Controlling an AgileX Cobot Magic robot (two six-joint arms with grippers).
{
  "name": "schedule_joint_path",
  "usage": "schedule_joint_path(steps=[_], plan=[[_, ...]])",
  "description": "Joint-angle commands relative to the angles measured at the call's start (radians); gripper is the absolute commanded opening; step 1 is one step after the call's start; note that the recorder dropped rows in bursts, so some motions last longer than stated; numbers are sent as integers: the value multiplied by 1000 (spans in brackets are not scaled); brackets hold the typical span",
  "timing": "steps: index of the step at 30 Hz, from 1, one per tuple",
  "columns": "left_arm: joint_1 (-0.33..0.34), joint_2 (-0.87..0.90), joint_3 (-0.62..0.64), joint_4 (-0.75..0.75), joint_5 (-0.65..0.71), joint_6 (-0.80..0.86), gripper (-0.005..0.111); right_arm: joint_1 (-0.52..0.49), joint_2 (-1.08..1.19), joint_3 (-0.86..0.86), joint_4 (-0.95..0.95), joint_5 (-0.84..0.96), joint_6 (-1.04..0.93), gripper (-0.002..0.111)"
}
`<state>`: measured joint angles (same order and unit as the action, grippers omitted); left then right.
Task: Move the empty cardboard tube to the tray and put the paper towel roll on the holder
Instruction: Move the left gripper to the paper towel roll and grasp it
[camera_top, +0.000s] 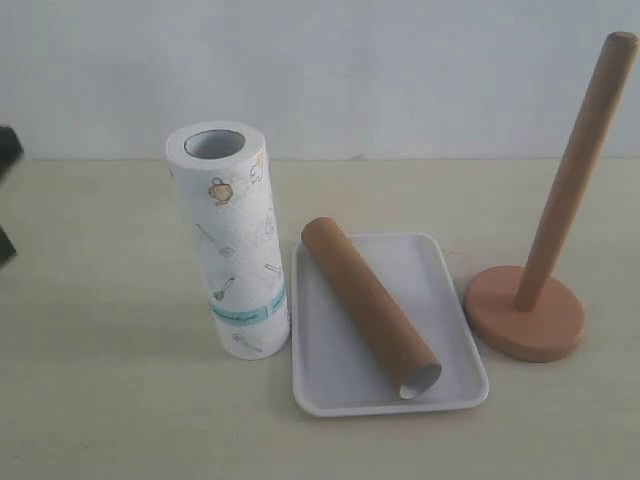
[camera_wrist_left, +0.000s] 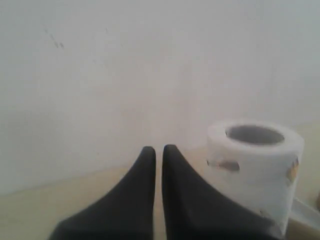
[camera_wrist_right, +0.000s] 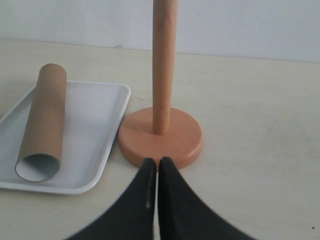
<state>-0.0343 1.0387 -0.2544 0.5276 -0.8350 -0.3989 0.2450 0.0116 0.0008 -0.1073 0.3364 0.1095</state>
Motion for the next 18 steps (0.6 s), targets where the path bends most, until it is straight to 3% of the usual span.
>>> schedule_joint_path(steps=[1,6,9,14,16,18], plan=[[2,166,37,91,-161,34,4,-6,-3,-1,-7,-2,-1,1],[2,288,76,104,-318,107,8,-6,-3,-1,-7,-2,-1,1],[2,335,78,144,-318,120,27,-6,-3,-1,-7,-2,-1,1],[2,402,78,188,-324,120,80,-6,-3,-1,-7,-2,-1,1],[2,429,78,186,-332,125,96,-6,-3,-1,-7,-2,-1,1],[2,453,74,191,-372,130,102,-6,-3,-1,-7,-2,-1,1]])
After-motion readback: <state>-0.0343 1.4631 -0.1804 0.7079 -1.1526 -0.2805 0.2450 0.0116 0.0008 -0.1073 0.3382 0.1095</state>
